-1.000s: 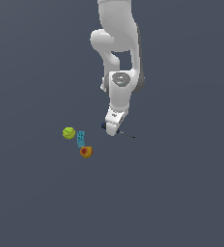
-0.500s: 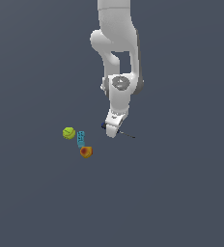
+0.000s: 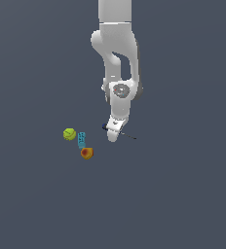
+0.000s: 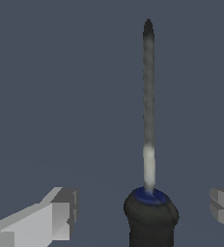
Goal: Pick up a designated object from a clutter of objects.
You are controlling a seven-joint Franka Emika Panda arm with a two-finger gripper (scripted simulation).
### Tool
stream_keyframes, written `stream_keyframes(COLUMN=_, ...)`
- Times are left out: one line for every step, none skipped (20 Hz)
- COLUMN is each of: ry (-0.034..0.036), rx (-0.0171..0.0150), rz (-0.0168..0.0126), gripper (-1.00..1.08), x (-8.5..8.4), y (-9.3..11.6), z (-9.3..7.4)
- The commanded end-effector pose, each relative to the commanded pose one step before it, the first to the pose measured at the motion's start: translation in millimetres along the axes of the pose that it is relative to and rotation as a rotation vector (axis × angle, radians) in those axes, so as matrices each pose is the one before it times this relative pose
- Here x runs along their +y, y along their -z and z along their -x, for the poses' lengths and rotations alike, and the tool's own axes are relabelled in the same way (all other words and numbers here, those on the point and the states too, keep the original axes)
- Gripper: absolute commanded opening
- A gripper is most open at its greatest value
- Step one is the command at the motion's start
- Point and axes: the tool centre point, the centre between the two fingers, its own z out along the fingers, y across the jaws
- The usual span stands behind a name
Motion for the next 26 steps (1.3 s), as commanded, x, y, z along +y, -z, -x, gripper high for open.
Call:
stream_keyframes(ry=0.00004, rx=0.00031, rz=0.00088, gripper=1.0, x=0.48, y=-3.03, z=-0.12)
stream_keyframes(ry=0.0, rx=0.0, rz=0.0, gripper=1.0, x=0.11, y=-0.18, z=-0.12)
stream_keyframes(ry=0.0, rx=0.0, rz=0.0, gripper=1.0, x=0.12, y=0.25, z=-0.17)
stream_keyframes(ry=0.0, rx=0.0, rz=0.0, gripper=1.0, x=0.11, y=0.54, z=-0.18)
stream_keyframes(ry=-0.00008, rx=0.00048, rz=-0.00001, gripper=1.0, x=0.05, y=0.32, z=-0.02)
stream_keyframes(ry=0.0, rx=0.0, rz=0.0, gripper=-1.0, x=0.0, y=0.0, z=0.0)
stream_keyframes(ry=0.0, rx=0.0, rz=0.0, gripper=-1.0, x=0.0, y=0.0, z=0.0)
stream_keyframes(ry=0.0, rx=0.0, rz=0.0, gripper=-1.0, x=0.0, y=0.0, z=0.0)
stream_keyframes(ry=0.0, rx=0.0, rz=0.0, gripper=-1.0, x=0.0, y=0.0, z=0.0)
stream_keyframes(ry=0.0, rx=0.0, rz=0.0, gripper=-1.0, x=0.0, y=0.0, z=0.0)
stream_keyframes(ry=0.0, rx=0.0, rz=0.0, gripper=-1.0, x=0.0, y=0.0, z=0.0)
stream_keyframes(ry=0.0, rx=0.0, rz=0.0, gripper=-1.0, x=0.0, y=0.0, z=0.0)
stream_keyframes(ry=0.0, rx=0.0, rz=0.0, gripper=-1.0, x=0.0, y=0.0, z=0.0)
stream_keyframes(ry=0.0, rx=0.0, rz=0.0, gripper=-1.0, x=0.0, y=0.0, z=0.0)
stream_keyframes(ry=0.0, rx=0.0, rz=0.0, gripper=-1.0, x=0.0, y=0.0, z=0.0)
stream_keyframes(ry=0.0, rx=0.0, rz=0.0, gripper=-1.0, x=-0.07, y=0.02, z=0.05)
stream_keyframes(ry=0.0, rx=0.0, rz=0.0, gripper=-1.0, x=0.05, y=0.23, z=-0.05)
stream_keyframes(ry=0.0, rx=0.0, rz=0.0, gripper=-1.0, x=0.14, y=0.68, z=-0.14)
stream_keyframes(ry=0.0, rx=0.0, rz=0.0, gripper=-1.0, x=0.24, y=1.13, z=-0.24)
stream_keyframes(ry=0.0, rx=0.0, rz=0.0, gripper=-1.0, x=0.33, y=1.59, z=-0.33)
stream_keyframes(ry=0.0, rx=0.0, rz=0.0, gripper=-1.0, x=0.43, y=2.05, z=-0.43)
stream_keyframes(ry=0.0, rx=0.0, rz=0.0, gripper=-1.0, x=0.52, y=2.5, z=-0.53)
stream_keyframes(ry=0.00026, rx=-0.00041, rz=-0.00007, gripper=-1.0, x=0.56, y=2.84, z=-0.73)
stream_keyframes(ry=0.0, rx=0.0, rz=0.0, gripper=-1.0, x=0.71, y=3.4, z=-0.72)
stream_keyframes(ry=0.0, rx=0.0, rz=0.0, gripper=-1.0, x=0.8, y=3.84, z=-0.82)
stream_keyframes(ry=0.0, rx=0.0, rz=0.0, gripper=-1.0, x=0.89, y=4.28, z=-0.92)
